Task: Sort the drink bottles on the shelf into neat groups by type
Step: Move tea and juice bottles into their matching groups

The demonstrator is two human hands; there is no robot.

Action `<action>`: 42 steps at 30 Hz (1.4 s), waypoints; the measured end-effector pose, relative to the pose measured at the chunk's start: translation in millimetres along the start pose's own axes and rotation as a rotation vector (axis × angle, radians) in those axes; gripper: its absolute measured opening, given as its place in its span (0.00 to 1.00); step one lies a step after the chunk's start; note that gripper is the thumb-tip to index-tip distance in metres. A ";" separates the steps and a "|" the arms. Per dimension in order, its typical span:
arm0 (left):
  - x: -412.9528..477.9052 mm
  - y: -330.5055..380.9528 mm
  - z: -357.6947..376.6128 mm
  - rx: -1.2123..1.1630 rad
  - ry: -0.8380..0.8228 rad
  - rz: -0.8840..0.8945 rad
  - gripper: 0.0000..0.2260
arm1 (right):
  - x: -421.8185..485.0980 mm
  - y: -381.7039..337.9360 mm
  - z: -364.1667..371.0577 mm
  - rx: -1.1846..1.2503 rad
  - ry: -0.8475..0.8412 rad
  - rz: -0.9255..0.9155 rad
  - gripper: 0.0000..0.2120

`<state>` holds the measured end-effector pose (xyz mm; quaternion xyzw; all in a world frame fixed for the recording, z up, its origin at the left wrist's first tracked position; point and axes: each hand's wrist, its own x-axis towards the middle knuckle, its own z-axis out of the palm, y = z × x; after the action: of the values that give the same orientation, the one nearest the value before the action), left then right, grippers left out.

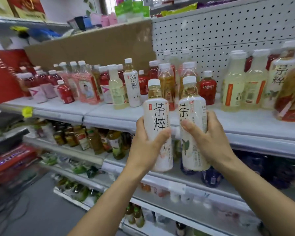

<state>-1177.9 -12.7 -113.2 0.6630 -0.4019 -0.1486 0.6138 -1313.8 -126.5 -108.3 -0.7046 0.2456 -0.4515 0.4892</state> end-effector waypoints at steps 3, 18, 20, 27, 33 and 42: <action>9.4 -16.6 -38.1 0.003 0.032 -0.031 0.27 | 10.2 -0.1 43.6 0.003 -0.052 0.001 0.21; 151.0 -96.8 -239.8 0.016 0.256 -0.062 0.25 | 139.4 6.5 297.7 0.064 -0.267 -0.056 0.23; 176.5 -104.3 -267.2 0.024 0.274 -0.057 0.26 | 161.0 4.1 330.2 0.094 -0.279 -0.055 0.23; 242.8 -135.6 -347.4 0.012 0.321 -0.059 0.19 | 214.2 -3.9 421.3 0.139 -0.324 -0.065 0.30; 298.0 -159.9 -412.5 0.021 0.305 -0.043 0.20 | 243.7 -2.9 488.6 0.106 -0.299 -0.073 0.30; 405.3 -207.3 -535.1 -0.061 0.195 0.035 0.18 | 277.1 -9.6 598.9 0.050 -0.106 -0.085 0.24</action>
<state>-479.4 53.2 -78.3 0.6483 -0.3470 -0.0846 0.6724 -659.0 -61.0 -57.9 -0.7249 0.1781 -0.4399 0.4993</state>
